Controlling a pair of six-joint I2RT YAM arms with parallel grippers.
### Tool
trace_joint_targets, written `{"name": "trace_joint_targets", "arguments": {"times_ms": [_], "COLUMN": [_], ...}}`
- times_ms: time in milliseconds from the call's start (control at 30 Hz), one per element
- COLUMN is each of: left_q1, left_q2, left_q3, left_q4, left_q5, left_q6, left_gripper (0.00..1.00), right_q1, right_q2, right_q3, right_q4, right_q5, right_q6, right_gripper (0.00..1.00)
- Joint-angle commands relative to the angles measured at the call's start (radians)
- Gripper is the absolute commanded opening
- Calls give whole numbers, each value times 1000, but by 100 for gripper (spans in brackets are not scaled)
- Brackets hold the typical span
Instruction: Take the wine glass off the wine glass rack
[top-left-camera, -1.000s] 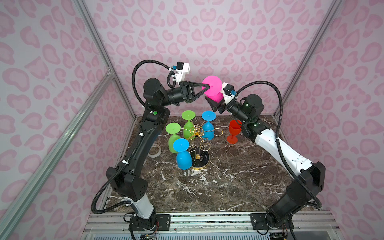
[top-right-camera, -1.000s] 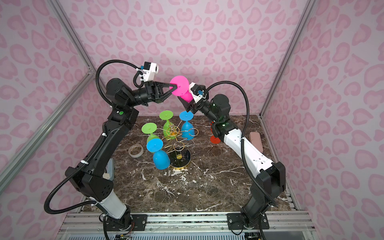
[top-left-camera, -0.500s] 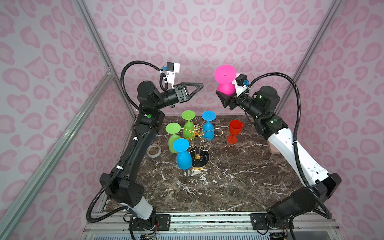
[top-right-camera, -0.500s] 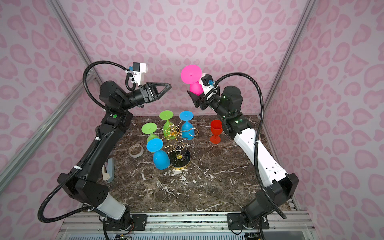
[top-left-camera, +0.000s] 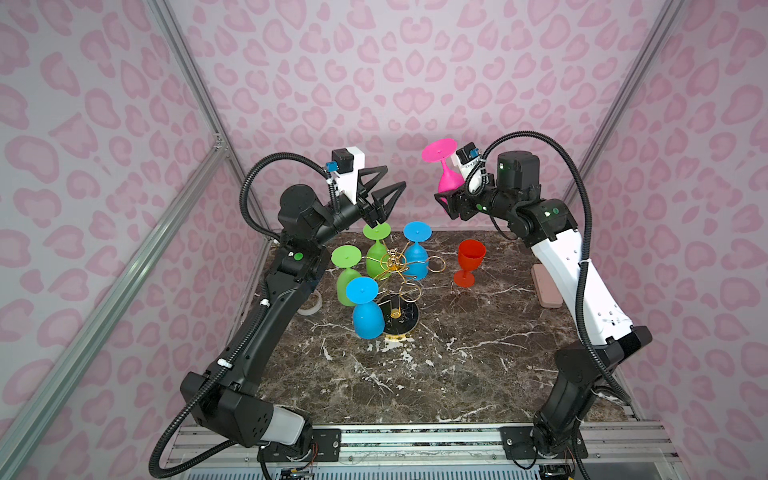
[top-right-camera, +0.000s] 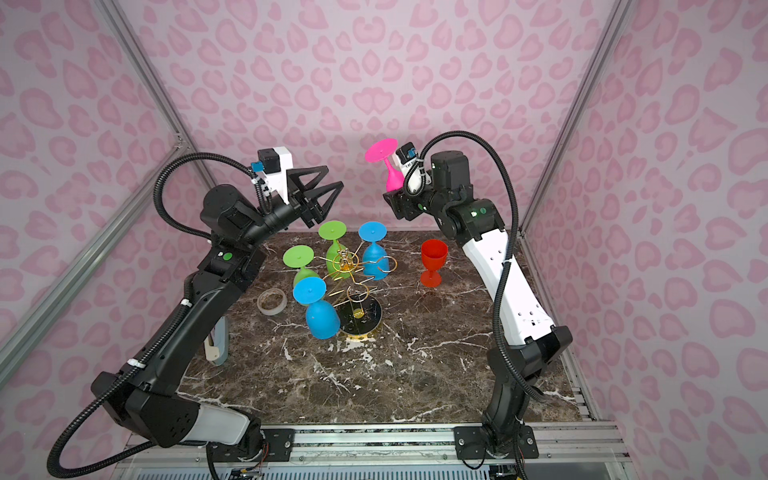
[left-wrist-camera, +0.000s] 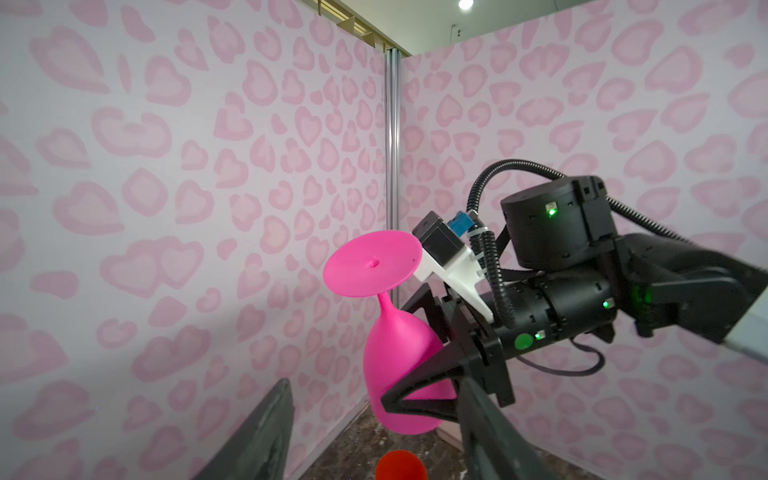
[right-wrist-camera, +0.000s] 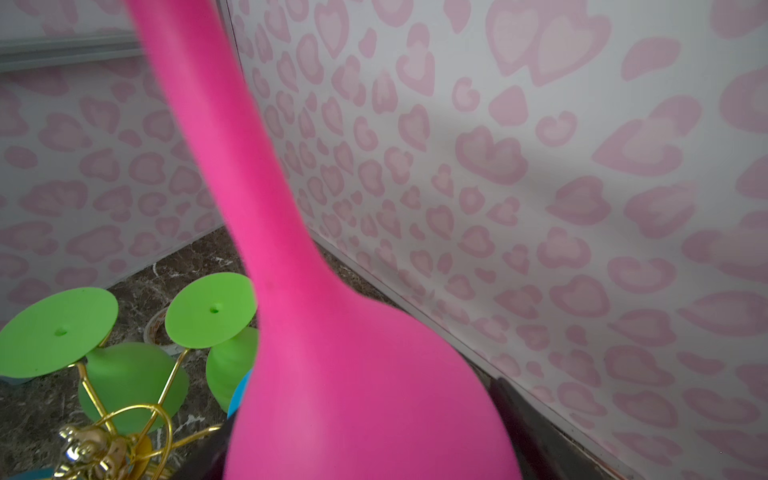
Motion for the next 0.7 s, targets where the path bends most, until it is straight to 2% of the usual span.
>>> {"name": "trace_joint_targets", "arguments": {"times_ms": [0,100,267,433,667], "left_q1": [-12,-16,-20,-21,-20], "left_q2": [2,4,20,35,53], "left_q3": [-24,-53,-71,-74,-71], "left_q4": [-5,26,49,53,48], "left_q5": [-94,-105,-25,28,59], "left_q6": [340,462,611,687,723], "left_gripper": [61,55,53,51,50], "right_q1": [3,5,17,39,69], "right_q2": [17,26,18,11,5], "right_q3": [26,48,23,-10,-35], "right_q4": [-118,-163,-186,-187,-195], "right_q5": [27,30,31,29,11], "right_q6": [-6,-10,-12,-13,-10], "right_gripper": [76,76,76,75,74]}}
